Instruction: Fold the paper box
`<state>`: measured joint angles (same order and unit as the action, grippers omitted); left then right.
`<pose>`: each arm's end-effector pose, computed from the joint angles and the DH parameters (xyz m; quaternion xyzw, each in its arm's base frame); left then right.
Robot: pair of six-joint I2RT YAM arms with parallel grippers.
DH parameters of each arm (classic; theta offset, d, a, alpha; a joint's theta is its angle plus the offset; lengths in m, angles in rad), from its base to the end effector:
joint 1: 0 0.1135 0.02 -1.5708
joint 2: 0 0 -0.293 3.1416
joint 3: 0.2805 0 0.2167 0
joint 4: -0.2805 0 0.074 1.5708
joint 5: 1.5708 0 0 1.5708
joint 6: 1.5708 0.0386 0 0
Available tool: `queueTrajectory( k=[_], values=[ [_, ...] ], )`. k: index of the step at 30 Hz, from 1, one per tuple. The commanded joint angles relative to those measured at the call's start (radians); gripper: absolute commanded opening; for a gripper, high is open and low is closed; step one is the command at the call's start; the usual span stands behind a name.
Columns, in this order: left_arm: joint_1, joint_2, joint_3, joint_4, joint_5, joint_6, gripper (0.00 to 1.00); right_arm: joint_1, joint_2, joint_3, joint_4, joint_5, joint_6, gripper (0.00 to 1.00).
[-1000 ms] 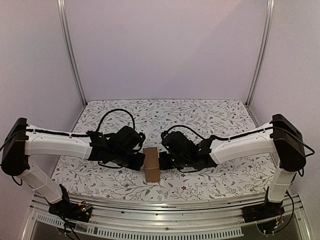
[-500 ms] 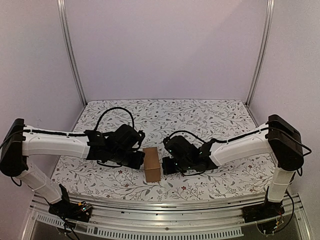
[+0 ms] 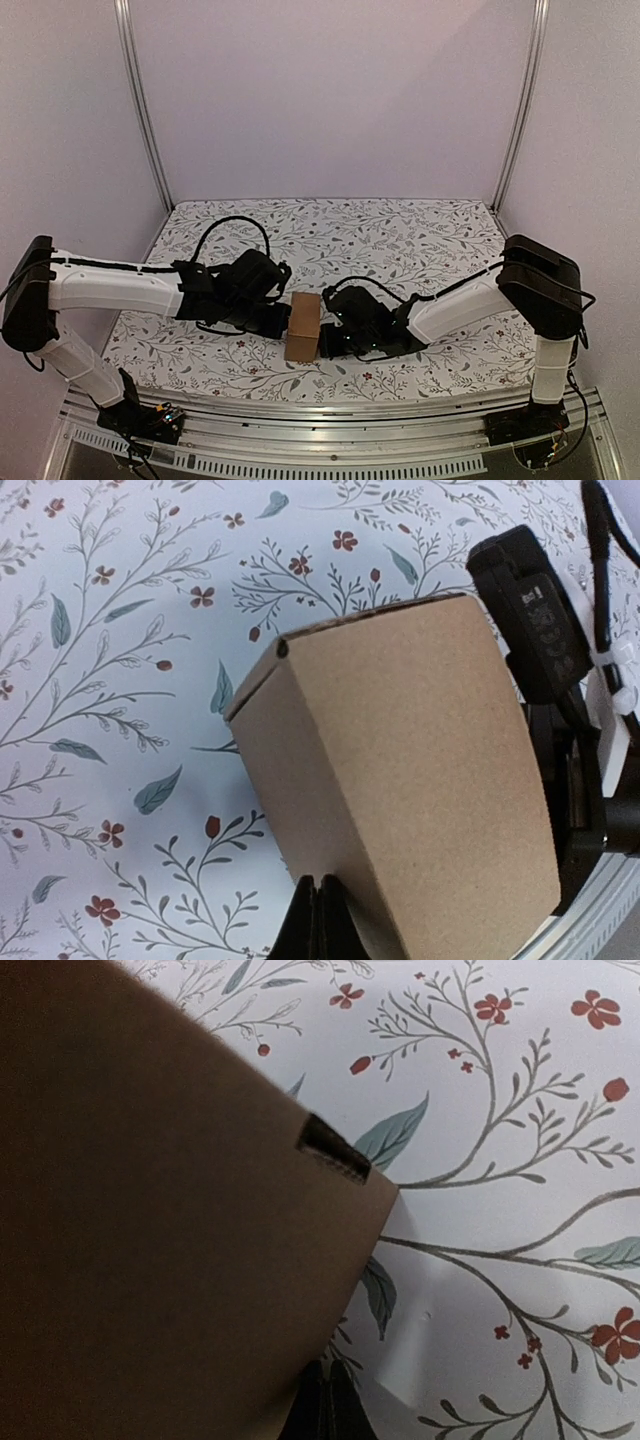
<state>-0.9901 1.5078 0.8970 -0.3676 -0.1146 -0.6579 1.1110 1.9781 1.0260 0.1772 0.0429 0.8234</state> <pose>0.1514 -0.2227 0.2424 0.1414 0.9445 -0.1767 0.2381 0.1728 0.3453 0.1689 -0.1238 0.9133 0.3078 0.2362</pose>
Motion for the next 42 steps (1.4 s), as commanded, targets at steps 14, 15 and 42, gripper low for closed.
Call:
queueTrajectory(
  k=[14, 15, 42],
  values=[
    [0.005, -0.032, 0.014, 0.005, 0.03, -0.022, 0.0, -0.033, 0.187, 0.011, 0.265, -0.067, 0.003, 0.0],
    [0.005, -0.037, 0.015, 0.004, 0.032, -0.023, 0.0, -0.037, 0.199, 0.008, 0.271, -0.073, 0.002, 0.0],
    [0.006, 0.055, 0.16, -0.033, 0.038, 0.01, 0.0, -0.066, 0.139, -0.213, 0.217, 0.099, -0.094, 0.0]
  ],
)
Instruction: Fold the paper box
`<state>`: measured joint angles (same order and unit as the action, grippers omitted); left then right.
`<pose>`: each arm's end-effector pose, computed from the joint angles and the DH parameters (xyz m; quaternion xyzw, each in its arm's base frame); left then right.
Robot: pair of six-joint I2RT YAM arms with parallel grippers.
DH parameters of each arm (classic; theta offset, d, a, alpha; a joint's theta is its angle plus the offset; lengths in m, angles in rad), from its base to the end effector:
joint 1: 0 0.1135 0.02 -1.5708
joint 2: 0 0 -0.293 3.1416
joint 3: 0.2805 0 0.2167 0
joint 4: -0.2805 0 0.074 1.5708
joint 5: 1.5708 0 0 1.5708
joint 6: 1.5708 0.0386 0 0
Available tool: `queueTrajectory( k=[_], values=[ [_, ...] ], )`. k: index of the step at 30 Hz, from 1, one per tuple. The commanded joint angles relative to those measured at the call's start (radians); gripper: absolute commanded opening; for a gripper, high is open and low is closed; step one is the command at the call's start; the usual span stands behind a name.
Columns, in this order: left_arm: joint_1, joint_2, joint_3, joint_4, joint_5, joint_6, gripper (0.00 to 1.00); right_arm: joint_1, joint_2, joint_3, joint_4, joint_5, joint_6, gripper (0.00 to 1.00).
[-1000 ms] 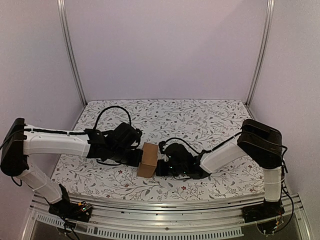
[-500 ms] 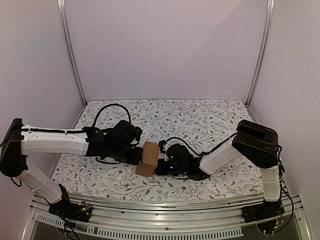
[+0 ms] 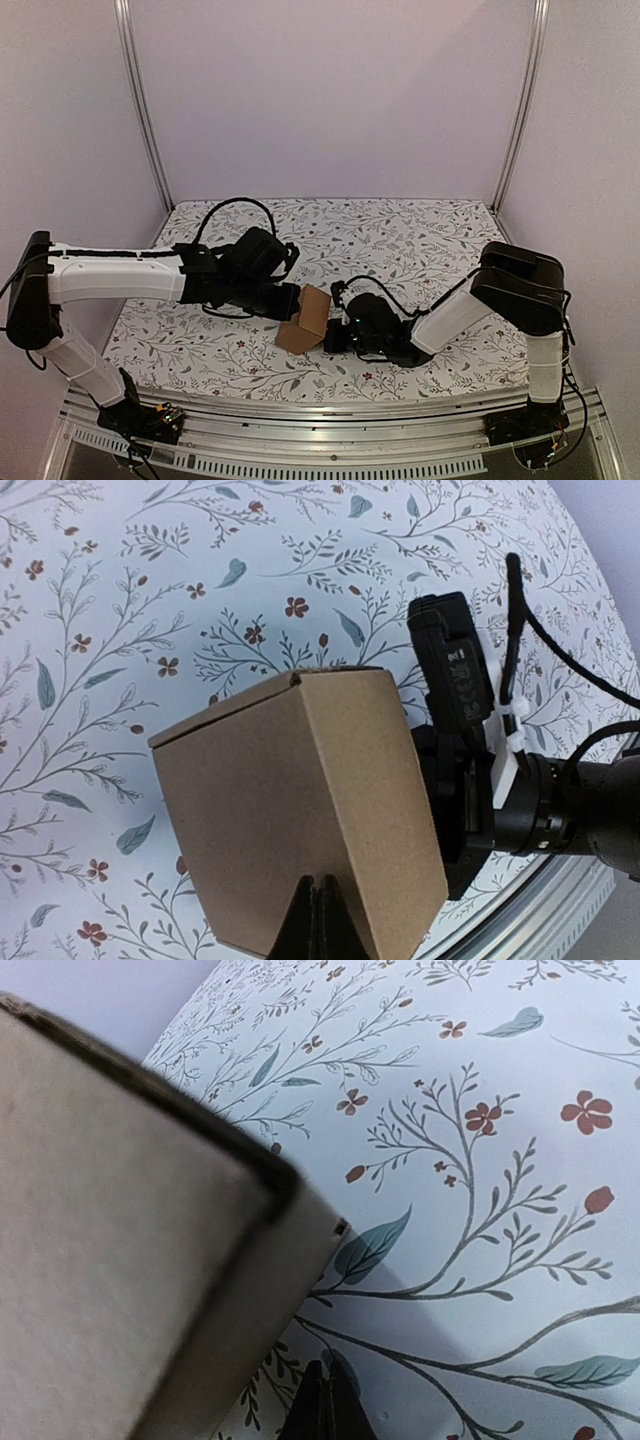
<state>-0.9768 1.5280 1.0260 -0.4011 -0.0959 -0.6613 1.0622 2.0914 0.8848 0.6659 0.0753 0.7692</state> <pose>0.1645 -0.2370 0.2703 0.1327 0.9345 -0.2082 0.2566 0.1936 0.3413 0.1366 -0.1086 0.8630 0.3704 0.3259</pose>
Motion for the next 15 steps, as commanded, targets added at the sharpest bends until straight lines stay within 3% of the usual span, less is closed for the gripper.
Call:
queueTrajectory(
  k=[1, 15],
  values=[
    [-0.007, 0.041, 0.035, 0.001, 0.019, 0.014, 0.0, -0.017, 0.018, -0.077, -0.286, 0.079, -0.048, 0.0],
    [-0.007, 0.048, 0.045, -0.032, -0.028, 0.028, 0.0, -0.018, -0.199, -0.158, -0.443, 0.185, -0.115, 0.0]
  ],
)
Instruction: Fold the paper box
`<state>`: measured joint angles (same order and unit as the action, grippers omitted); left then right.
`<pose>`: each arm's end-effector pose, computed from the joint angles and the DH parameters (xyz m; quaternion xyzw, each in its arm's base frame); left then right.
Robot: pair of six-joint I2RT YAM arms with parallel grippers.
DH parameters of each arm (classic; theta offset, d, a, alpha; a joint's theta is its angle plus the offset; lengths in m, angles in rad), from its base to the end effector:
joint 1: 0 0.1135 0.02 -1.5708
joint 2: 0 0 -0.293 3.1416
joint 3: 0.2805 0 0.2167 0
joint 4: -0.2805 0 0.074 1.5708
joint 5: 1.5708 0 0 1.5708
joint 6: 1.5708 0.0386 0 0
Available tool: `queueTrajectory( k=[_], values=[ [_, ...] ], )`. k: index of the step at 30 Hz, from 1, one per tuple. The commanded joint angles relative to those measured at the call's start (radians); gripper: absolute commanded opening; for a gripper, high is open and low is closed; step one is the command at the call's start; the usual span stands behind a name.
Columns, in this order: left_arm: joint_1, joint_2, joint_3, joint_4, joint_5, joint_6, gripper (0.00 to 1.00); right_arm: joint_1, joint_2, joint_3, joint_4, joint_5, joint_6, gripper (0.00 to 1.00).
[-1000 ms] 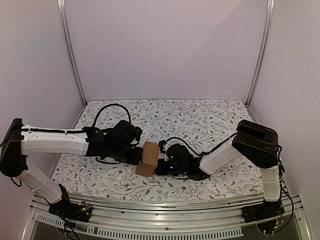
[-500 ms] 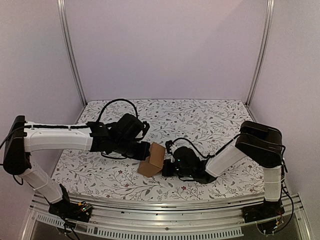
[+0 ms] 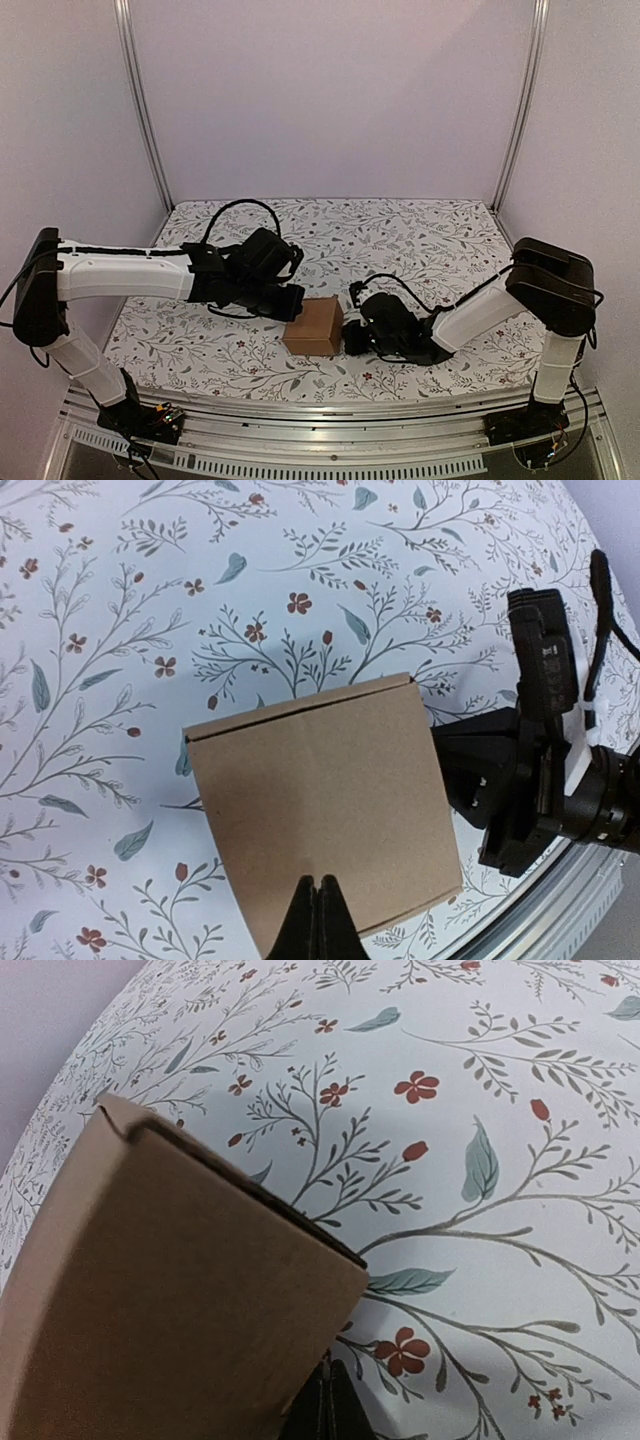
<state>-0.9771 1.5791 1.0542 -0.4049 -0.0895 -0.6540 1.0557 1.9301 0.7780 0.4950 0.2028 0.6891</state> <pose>0.1707 -0.2467 0.2639 0.1386 0.9380 -0.2001 0.2466 0.1797 0.3016 0.1536 -0.1188 0.8860 0.2777 0.3518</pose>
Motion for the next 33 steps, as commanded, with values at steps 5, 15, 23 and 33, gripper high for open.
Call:
queueTrajectory(
  k=[5, 15, 23, 33],
  values=[
    [-0.004, -0.03, 0.016, -0.077, -0.09, 0.027, 0.0, -0.012, -0.145, -0.037, -0.405, 0.122, -0.067, 0.0],
    [0.0, -0.163, -0.013, -0.176, -0.193, 0.048, 0.03, -0.012, -0.336, 0.007, -0.618, 0.179, -0.123, 0.2],
    [0.003, -0.302, 0.009, -0.277, -0.321, 0.099, 0.54, -0.011, -0.514, 0.062, -0.761, 0.297, -0.207, 0.79],
    [0.019, -0.35, 0.12, -0.42, -0.398, 0.181, 0.99, -0.013, -0.658, 0.211, -0.995, 0.467, -0.316, 0.99]
  ],
)
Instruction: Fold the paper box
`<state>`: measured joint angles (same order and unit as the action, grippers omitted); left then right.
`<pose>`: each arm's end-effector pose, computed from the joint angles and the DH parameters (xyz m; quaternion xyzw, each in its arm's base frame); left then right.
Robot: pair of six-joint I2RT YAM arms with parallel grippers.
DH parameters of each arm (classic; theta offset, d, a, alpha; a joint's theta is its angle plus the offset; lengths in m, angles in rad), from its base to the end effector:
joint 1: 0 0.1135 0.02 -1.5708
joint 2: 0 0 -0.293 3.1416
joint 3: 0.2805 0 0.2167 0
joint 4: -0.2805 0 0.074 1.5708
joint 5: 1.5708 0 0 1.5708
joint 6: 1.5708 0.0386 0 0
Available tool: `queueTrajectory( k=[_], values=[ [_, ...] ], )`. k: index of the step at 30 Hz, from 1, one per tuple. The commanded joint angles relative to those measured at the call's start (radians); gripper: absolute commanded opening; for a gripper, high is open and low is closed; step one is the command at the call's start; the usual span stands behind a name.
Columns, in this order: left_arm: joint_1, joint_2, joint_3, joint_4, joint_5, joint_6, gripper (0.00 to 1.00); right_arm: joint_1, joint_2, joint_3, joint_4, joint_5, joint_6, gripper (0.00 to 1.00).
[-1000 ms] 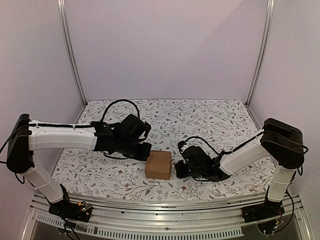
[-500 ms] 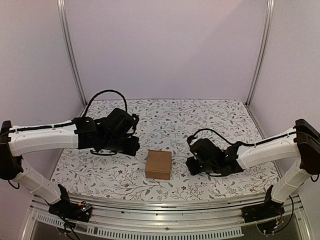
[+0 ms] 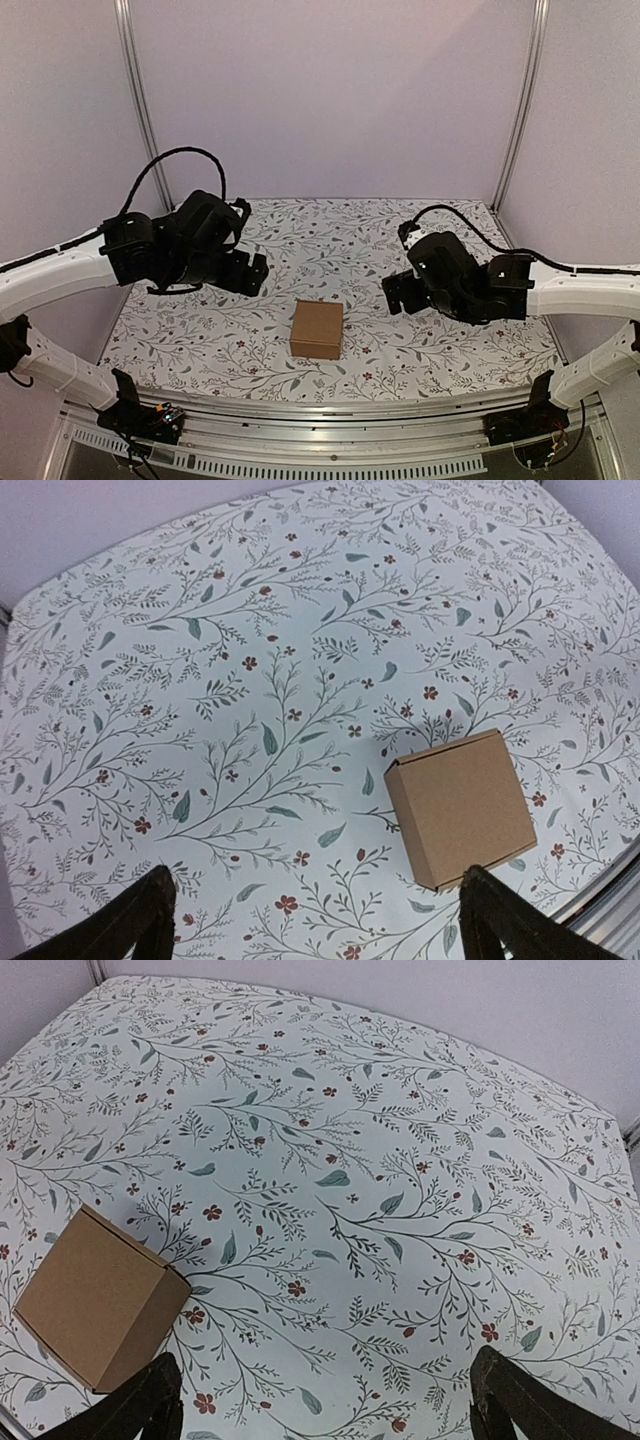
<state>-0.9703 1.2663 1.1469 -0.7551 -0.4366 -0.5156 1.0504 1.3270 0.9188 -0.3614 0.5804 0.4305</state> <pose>0.1355 -0.1689 0.3442 0.1349 0.9107 -0.0754 0.3830 0.1380 0.1982 0.2963 -0.1628 0.8743 0.0576 0.4536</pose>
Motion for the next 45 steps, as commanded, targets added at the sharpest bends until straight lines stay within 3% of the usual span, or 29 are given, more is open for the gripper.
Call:
queueTrajectory(
  k=[1, 8, 13, 17, 29, 35, 45],
  values=[
    [0.016, -0.049, 0.025, -0.06, -0.046, 0.06, 0.99, -0.008, -0.063, 0.096, -0.16, 0.091, -0.07, 0.99],
    [0.137, -0.077, 0.117, -0.102, 0.039, 0.133, 1.0, -0.038, -0.013, 0.313, -0.429, 0.231, -0.08, 0.99],
    [0.337, -0.075, 0.155, -0.106, 0.178, 0.179, 1.0, -0.329, -0.077, 0.353, -0.495, -0.109, -0.033, 0.99],
    [0.439, -0.097, 0.126, -0.075, 0.246, 0.192, 1.0, -0.447, -0.133, 0.336, -0.516, -0.134, -0.018, 0.99],
    [0.453, -0.289, 0.001, 0.027, 0.316, 0.286, 1.0, -0.449, -0.297, 0.174, -0.442, -0.102, -0.181, 0.99],
    [0.453, -0.369, -0.104, 0.111, 0.291, 0.312, 1.0, -0.448, -0.345, 0.209, -0.46, -0.118, -0.194, 0.99],
    [0.455, -0.38, -0.146, 0.126, 0.329, 0.296, 1.0, -0.448, -0.383, 0.158, -0.416, -0.129, -0.256, 0.99]
  ],
)
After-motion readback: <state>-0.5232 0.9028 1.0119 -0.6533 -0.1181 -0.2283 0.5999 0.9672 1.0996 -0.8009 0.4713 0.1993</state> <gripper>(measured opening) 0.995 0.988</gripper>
